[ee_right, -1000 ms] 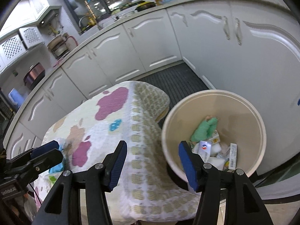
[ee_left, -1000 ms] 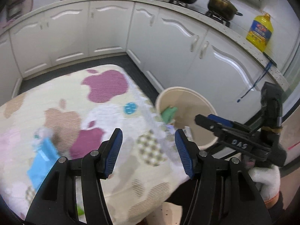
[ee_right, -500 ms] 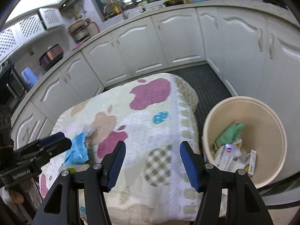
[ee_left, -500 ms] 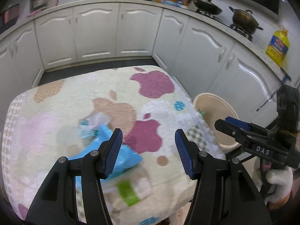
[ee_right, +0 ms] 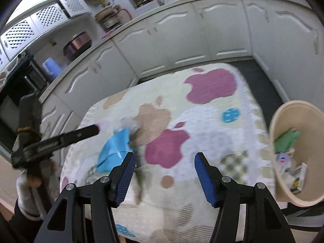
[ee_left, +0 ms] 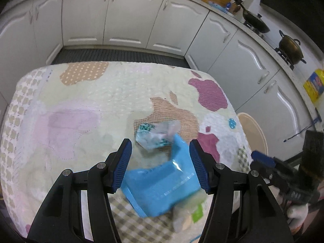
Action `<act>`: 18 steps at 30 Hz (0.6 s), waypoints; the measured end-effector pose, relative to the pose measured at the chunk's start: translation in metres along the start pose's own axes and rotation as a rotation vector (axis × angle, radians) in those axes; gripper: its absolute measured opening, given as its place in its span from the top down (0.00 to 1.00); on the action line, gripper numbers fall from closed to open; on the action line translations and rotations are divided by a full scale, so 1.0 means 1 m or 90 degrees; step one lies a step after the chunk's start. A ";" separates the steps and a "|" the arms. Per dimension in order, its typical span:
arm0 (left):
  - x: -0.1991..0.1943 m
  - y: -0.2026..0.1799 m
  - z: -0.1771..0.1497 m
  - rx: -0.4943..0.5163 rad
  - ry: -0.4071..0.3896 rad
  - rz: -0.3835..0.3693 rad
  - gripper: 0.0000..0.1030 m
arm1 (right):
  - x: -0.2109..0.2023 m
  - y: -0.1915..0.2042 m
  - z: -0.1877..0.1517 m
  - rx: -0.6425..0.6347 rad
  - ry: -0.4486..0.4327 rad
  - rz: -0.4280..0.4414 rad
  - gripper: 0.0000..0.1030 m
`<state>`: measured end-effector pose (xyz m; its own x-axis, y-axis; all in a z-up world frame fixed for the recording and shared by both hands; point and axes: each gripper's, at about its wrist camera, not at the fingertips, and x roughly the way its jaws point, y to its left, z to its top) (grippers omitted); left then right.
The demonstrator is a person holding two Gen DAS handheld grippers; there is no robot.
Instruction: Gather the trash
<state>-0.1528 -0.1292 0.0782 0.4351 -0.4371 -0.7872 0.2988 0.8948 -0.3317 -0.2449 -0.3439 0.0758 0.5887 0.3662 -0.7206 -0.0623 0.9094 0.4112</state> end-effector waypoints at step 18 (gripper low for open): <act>0.071 0.004 0.022 0.053 0.060 0.018 0.76 | 0.052 0.036 0.005 -0.056 0.074 0.107 0.43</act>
<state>-0.1020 -0.1582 0.0328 0.3638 -0.3984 -0.8420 0.3594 0.8939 -0.2677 -0.2123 -0.2931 0.0555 0.4682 0.5291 -0.7077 -0.2248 0.8459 0.4837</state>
